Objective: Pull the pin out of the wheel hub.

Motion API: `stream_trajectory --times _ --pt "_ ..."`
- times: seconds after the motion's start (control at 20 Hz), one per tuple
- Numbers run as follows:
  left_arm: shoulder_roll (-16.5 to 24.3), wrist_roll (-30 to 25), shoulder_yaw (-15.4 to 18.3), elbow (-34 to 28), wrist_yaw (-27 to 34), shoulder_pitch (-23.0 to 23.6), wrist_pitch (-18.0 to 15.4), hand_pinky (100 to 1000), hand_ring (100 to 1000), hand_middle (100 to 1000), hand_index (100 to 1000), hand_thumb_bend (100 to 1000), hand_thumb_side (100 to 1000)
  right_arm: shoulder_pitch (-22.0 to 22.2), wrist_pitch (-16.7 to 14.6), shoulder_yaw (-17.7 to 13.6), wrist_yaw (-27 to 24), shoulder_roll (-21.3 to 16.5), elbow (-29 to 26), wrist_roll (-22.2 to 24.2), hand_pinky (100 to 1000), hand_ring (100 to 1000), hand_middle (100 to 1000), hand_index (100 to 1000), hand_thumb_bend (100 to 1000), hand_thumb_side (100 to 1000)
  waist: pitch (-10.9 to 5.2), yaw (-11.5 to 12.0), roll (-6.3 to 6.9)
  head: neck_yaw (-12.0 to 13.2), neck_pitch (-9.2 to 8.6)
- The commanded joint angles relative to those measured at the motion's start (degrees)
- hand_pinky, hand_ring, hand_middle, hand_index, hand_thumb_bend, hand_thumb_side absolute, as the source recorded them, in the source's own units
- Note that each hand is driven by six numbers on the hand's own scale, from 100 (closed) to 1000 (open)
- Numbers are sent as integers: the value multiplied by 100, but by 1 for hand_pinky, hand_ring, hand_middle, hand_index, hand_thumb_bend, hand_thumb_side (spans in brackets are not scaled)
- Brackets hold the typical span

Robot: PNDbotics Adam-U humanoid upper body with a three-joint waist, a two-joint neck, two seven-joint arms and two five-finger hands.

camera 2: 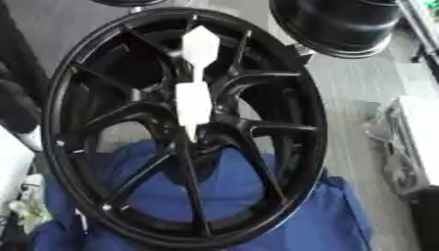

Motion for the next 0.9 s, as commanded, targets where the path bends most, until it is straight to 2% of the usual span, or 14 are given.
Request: stream_trajectory --times 0.05,0.35,0.5,0.55,0.9 --pt "125 -26 -6 -73 -34 -53 5 624 768 614 649 100 827 -197 75 185 -7 -208 -186 313 747 643 621 752 465 380 -166 -5 40 -9 15" --pt "129 -48 -19 -64 -39 -45 16 623 768 614 648 100 827 -478 257 579 -65 -86 -121 912 746 645 625 770 464 403 -183 -9 35 9 23" --pt "131 -54 -22 -61 -41 -39 21 623 768 615 648 100 829 -572 319 650 -38 -9 -59 1215 746 646 627 777 495 389 -187 -13 34 14 29" --pt "133 -53 -21 -59 -41 -36 22 623 768 615 648 100 827 -590 334 660 -28 8 -47 1304 746 647 627 779 471 406 -188 -15 33 16 34" --pt "139 -57 -24 -57 -43 -29 27 623 769 615 648 100 827 -638 428 826 -33 92 -42 1658 745 645 628 791 481 417 -196 -25 30 30 52"
